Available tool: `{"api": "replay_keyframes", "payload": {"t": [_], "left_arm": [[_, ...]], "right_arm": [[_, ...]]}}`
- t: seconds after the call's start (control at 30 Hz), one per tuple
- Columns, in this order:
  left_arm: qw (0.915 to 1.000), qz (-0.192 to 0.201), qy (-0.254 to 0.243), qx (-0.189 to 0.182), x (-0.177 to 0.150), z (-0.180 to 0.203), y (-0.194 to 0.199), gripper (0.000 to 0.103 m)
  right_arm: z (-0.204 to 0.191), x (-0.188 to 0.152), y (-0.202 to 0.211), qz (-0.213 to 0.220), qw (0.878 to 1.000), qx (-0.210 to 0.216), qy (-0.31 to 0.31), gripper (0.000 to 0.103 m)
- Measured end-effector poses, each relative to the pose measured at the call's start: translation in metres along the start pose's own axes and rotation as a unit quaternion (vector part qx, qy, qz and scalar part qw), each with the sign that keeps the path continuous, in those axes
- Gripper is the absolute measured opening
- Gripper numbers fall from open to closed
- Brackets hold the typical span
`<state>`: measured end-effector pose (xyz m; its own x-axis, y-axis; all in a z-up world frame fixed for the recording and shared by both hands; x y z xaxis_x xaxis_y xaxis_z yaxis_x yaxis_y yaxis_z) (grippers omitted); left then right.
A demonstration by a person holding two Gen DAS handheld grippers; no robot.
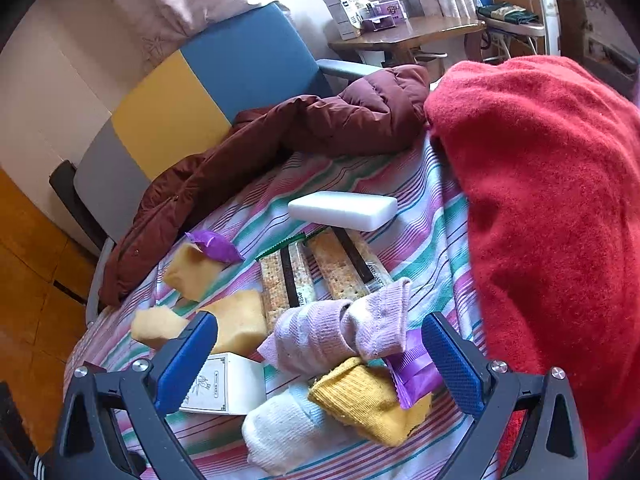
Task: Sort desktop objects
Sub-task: 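Withdraw both tools from the tray back over the bed objects, then grasp the white printed box with the left tool while the right tool grasps the white sock roll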
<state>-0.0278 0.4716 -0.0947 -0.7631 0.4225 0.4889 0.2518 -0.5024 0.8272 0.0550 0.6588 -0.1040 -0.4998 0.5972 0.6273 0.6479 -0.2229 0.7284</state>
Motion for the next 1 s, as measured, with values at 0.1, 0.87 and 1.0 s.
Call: {"api": "replay_keyframes", "payload": {"t": [0.1,0.87,1.0], "left_arm": [[0.9998,-0.008,-0.013,0.009,0.005,0.008,-0.016,0.103],[0.9252,-0.078,-0.372,-0.002,0.006,0.045,-0.061,0.103],[0.9137,-0.085,-0.397,0.007,0.003,0.048,-0.076,0.103]], "right_arm": [[-0.001,0.0,0.0,0.0,1.0,0.008,-0.003,0.103],[-0.017,-0.003,0.003,-0.008,0.999,0.042,0.012,0.103],[-0.017,-0.001,0.004,-0.005,0.999,0.048,0.008,0.103]]}}
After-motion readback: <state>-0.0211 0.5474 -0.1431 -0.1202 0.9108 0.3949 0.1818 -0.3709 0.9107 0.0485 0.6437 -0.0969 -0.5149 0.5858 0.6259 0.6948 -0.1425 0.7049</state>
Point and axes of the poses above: each gripper's, at about its wrist camera, not at the fingertips, and y roughly against the way its jaws point, z to its right, x to its top, the point moved 10 cm from there along -y, roughly the way its jaws point, and after that the axes turned 13 degrees about y, right-handed, at the moved point
